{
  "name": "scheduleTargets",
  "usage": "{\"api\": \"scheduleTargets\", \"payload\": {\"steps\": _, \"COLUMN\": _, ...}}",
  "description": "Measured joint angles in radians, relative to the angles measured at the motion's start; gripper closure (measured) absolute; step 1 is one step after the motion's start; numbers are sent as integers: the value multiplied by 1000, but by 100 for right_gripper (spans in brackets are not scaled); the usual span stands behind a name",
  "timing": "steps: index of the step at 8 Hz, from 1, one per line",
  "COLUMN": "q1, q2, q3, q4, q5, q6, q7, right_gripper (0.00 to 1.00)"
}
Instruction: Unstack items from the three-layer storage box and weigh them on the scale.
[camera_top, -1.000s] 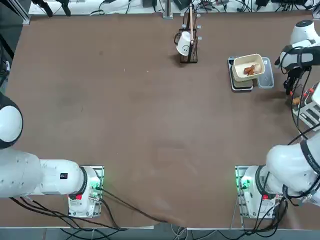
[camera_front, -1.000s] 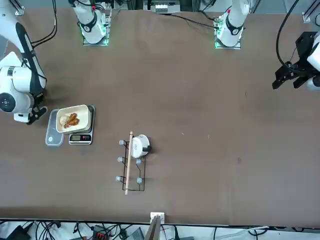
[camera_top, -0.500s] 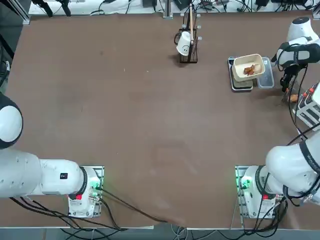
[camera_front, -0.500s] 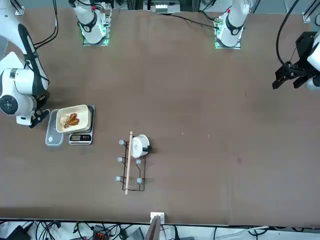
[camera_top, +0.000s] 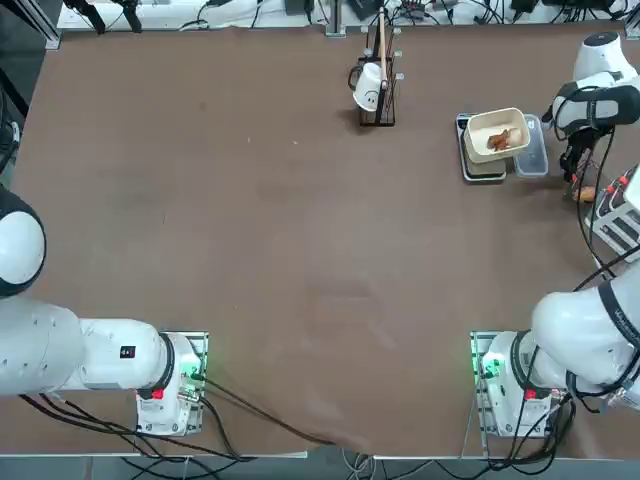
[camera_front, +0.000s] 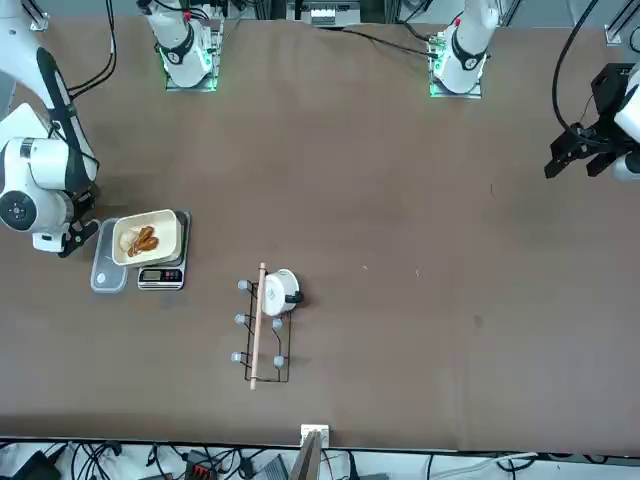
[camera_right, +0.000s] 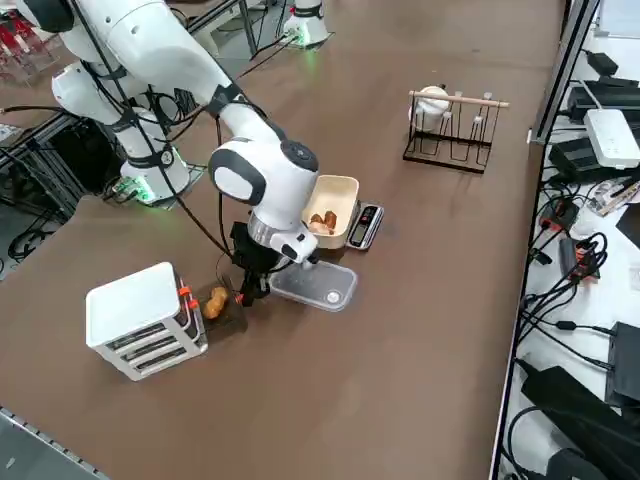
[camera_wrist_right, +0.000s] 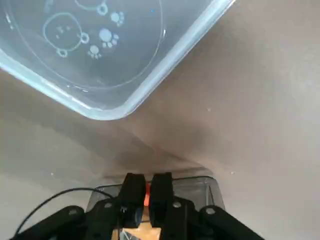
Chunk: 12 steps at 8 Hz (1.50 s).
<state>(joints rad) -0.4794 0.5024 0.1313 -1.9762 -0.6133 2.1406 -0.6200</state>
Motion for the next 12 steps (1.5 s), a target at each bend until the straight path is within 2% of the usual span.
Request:
{"api": "scheduleTargets", "payload": {"steps": 2, "q1": 15, "q2": 0, "q3": 1, "q4": 7, "q5": 40, "q6": 0, "q7": 0, "right_gripper": 90}}
{"api": "scheduleTargets", "payload": {"steps": 7, "q1": 23, "q2": 2, "q3": 2, "q4": 12, "q5": 54, "q6": -3, "q7": 0, "right_gripper": 87}}
{"api": "scheduleTargets", "payload": {"steps": 9, "q1": 34, "q2": 3, "q3": 13, "q4": 36, "q5": 110, "q6": -9, "q7": 0, "right_gripper": 54}}
{"api": "scheduleTargets", "payload": {"steps": 11, "q1": 54, "q2": 0, "q3": 23, "q4": 94, "q5": 132, "q6": -101, "q7": -5, "right_gripper": 15}}
{"api": "scheduleTargets", "payload": {"steps": 12, "q1": 53, "q2": -10, "q3": 25, "q4": 124, "q5": 174, "q6": -163, "q7": -12, "right_gripper": 4}}
